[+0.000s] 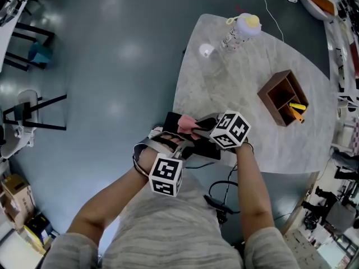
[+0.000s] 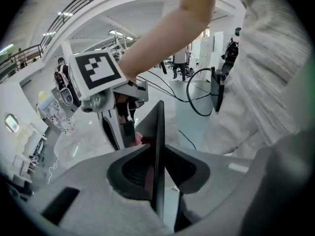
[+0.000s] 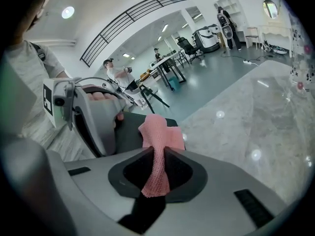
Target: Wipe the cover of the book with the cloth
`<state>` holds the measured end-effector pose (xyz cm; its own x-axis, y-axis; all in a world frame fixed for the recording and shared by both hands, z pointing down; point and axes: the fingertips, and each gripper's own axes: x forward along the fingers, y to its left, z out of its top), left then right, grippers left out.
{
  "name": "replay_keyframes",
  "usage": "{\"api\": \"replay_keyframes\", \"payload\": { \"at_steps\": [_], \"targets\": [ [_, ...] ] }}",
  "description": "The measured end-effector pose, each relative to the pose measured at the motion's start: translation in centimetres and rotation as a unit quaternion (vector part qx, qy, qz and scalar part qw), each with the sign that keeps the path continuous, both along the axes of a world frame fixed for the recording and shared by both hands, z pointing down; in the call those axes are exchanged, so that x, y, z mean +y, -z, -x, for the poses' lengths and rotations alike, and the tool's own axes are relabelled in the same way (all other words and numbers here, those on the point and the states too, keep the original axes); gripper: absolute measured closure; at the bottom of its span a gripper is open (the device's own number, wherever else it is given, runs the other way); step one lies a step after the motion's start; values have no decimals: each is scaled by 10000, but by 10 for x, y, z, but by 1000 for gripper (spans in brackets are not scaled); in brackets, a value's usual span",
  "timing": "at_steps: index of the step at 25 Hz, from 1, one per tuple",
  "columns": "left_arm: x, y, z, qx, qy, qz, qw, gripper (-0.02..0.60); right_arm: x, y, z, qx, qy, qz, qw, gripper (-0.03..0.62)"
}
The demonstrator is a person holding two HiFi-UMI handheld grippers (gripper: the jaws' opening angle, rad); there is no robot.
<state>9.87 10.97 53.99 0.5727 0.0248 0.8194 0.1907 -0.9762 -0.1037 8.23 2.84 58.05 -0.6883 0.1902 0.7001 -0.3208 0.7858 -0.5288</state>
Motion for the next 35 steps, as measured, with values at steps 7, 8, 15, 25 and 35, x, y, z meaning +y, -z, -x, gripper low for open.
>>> {"api": "replay_keyframes", "payload": {
  "at_steps": [7,8,15,25,35],
  "targets": [
    [0,3,0,11,-20,9,10000,492,-32,-34,-12,657,-384,-263,9968,537],
    [0,3,0,12,-23,16,10000,492,-32,-34,-11,693,-384,-274,9965,537],
    [-5,2,2,-26,2,-28,10000,492,-3,4,16,-158,163,379,9990,537],
    [-2,0,2,-104,-52,31,9999,492,13,28,58,-1105,861,1064,9844,537],
    [0,-1,2,-115,-80,132,9998,491,-30,-24,40,113,20,131,9998,537]
  ]
}}
